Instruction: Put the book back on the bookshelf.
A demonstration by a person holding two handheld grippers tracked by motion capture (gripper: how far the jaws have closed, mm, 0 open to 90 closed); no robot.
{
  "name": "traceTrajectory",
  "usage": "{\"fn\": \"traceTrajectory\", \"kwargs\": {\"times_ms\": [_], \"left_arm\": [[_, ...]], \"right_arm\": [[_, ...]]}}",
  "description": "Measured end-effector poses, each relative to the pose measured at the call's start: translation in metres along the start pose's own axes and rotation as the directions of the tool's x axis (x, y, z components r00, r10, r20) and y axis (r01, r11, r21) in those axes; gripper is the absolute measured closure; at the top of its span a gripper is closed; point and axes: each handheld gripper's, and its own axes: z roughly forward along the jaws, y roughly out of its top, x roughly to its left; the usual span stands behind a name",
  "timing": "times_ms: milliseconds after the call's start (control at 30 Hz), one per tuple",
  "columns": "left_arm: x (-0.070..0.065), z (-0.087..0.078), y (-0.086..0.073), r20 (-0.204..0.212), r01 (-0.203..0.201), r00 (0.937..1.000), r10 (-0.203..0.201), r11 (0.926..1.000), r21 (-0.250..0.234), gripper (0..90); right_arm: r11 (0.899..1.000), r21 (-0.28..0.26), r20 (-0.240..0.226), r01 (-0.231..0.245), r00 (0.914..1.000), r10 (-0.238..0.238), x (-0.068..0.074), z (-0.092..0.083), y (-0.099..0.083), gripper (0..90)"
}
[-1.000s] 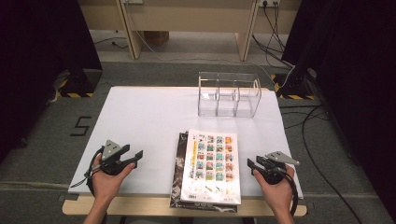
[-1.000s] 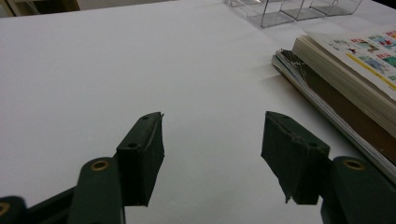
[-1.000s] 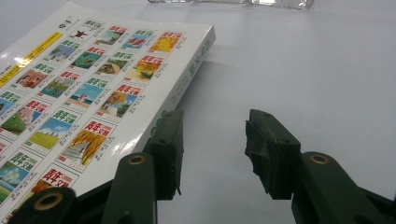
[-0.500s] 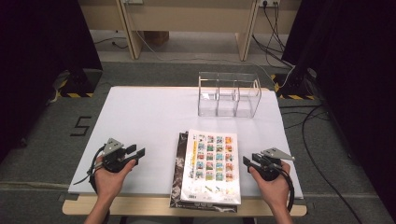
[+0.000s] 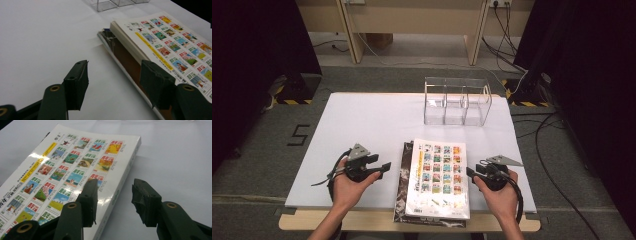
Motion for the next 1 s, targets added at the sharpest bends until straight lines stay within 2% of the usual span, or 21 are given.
{"fn": "traceTrajectory", "kwargs": {"times_ms": [33,67,133,167,200,267,567,633,767,800,867,900,1000], "left_arm": [[-0.004,0.01,0.005,0.021,0.005,0.9998,-0.006,0.9998,0.019,39.4],[-0.004,0.01,0.005,0.021,0.005,0.9998,-0.006,0.9998,0.019,39.4],[-0.011,0.021,0.009,0.04,-0.005,0.9992,0.003,0.9991,0.043,39.4],[-0.011,0.021,0.009,0.04,-0.005,0.9992,0.003,0.9991,0.043,39.4],[-0.016,0.03,0.012,0.062,-0.01,0.9981,0.006,0.998,0.062,39.3],[-0.019,0.034,0.012,0.069,-0.016,0.9976,0.011,0.9973,0.071,39.3],[-0.032,0.058,0.016,0.117,0.003,0.993,-0.018,0.992,0.126,39.9],[-0.035,0.067,0.017,0.131,0.02,0.9906,-0.039,0.9894,0.144,40.9],[-0.038,0.074,0.019,0.132,0.045,0.9889,-0.067,0.9848,0.168,43.6],[-0.04,0.078,0.018,0.136,0.07,0.9862,-0.094,0.9824,0.173,44.1],[-0.04,0.08,0.017,0.133,0.082,0.9854,-0.106,0.9807,0.178,45.1],[-0.042,0.082,0.016,0.113,0.081,0.9884,-0.102,0.982,0.17,45.4],[-0.042,0.082,0.016,0.11,0.098,0.9869,-0.118,0.9805,0.17,47.6]], "right_arm": [[1.0,0.012,-0.014,-0.012,0.9998,0.012,0.001,0.003,0.002,55.7],[1.0,0.018,-0.017,-0.012,0.9998,0.012,0.002,0.004,0.003,55.7],[0.999,0.031,-0.017,-0.013,0.9998,0.013,0.002,0.007,0.004,55.7],[0.999,0.039,-0.016,-0.022,0.9996,0.022,0.002,0.008,0.005,55.6],[0.999,0.045,-0.021,-0.023,0.9995,0.024,0.003,0.01,0.005,55.6],[0.998,0.061,-0.023,-0.031,0.9992,0.033,0.003,0.012,0.005,55.4],[0.993,0.106,-0.035,-0.044,0.9983,0.048,0.004,0.019,0.003,54.4],[0.993,0.114,-0.039,-0.044,0.998,0.049,0.003,0.022,0.003,54.3],[0.991,0.126,-0.052,-0.046,0.9972,0.053,0.005,0.025,0.002,53.8],[0.99,0.132,-0.055,-0.048,0.9969,0.056,0.006,0.025,0.002,53.1],[0.991,0.131,-0.054,-0.042,0.9973,0.049,0.006,0.026,0.002,53.2],[0.99,0.136,-0.05,-0.037,0.9978,0.044,0.007,0.026,0.003,53.1],[0.99,0.139,-0.048,-0.02,0.9985,0.027,0.007,0.026,0.004,52.6]]}}
